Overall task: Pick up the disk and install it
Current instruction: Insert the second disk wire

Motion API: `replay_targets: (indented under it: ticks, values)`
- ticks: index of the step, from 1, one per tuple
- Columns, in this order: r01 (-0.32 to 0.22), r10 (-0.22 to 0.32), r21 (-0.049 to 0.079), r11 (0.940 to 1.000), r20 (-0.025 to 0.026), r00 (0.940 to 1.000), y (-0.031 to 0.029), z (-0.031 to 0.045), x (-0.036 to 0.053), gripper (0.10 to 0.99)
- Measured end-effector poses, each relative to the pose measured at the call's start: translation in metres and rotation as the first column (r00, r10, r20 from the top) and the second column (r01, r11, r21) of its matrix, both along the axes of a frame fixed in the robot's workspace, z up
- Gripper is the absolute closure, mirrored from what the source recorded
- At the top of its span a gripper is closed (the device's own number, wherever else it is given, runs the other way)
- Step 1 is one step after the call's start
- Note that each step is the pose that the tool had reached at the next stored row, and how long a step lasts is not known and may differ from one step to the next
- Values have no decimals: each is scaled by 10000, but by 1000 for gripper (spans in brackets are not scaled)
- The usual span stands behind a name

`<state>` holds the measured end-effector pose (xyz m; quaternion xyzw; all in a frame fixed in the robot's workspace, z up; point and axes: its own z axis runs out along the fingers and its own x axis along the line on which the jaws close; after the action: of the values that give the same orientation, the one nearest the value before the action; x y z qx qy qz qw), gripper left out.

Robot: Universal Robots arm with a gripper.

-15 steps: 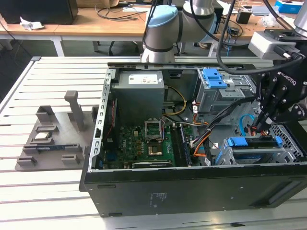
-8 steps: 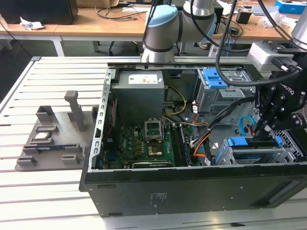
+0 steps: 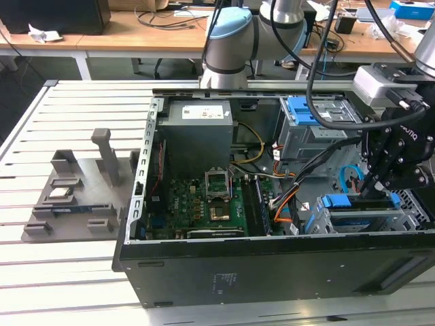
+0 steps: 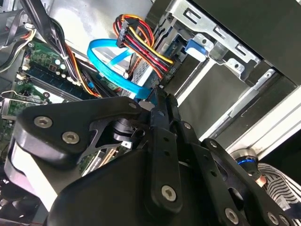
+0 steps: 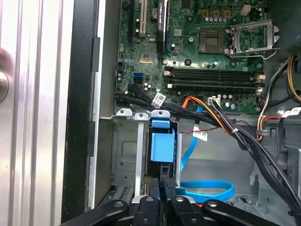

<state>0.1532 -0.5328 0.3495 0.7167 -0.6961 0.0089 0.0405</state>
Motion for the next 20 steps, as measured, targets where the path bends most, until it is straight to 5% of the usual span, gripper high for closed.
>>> replay_targets:
  ticks: [7, 11, 17, 18, 20]
  values:
    - [0, 0, 14, 10000, -5, 10000, 3, -63, 34, 925]
    - [0, 0, 20, 10000, -5, 10000, 59, -69, 33, 925]
    - [0, 0, 19, 10000, -5, 10000, 62, -70, 34, 914]
    - [0, 0, 18, 10000, -5, 10000, 62, -70, 34, 851]
    - [0, 0, 17, 10000, -5, 10000, 62, -16, 34, 851]
